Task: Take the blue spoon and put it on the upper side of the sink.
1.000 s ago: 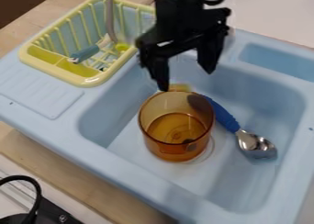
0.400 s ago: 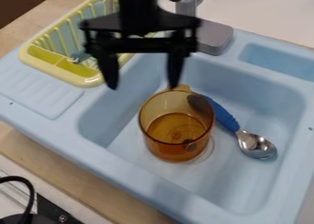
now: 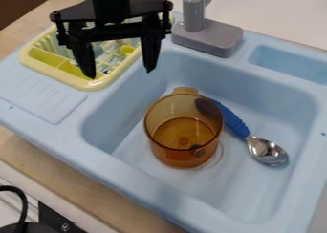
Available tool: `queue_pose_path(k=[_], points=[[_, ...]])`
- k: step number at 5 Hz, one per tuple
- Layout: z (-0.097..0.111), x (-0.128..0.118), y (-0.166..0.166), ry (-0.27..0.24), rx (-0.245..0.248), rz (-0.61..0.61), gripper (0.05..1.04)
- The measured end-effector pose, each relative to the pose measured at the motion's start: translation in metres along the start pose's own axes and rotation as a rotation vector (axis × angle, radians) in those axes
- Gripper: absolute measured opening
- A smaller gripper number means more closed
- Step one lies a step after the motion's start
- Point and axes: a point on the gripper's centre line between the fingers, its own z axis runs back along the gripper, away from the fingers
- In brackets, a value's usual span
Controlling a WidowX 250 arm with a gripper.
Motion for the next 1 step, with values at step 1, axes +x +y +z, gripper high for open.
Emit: queue_pose_path(k=[1], points=[[0.0010, 0.0225, 0.0066, 0.011, 0.009, -0.075, 0.997]])
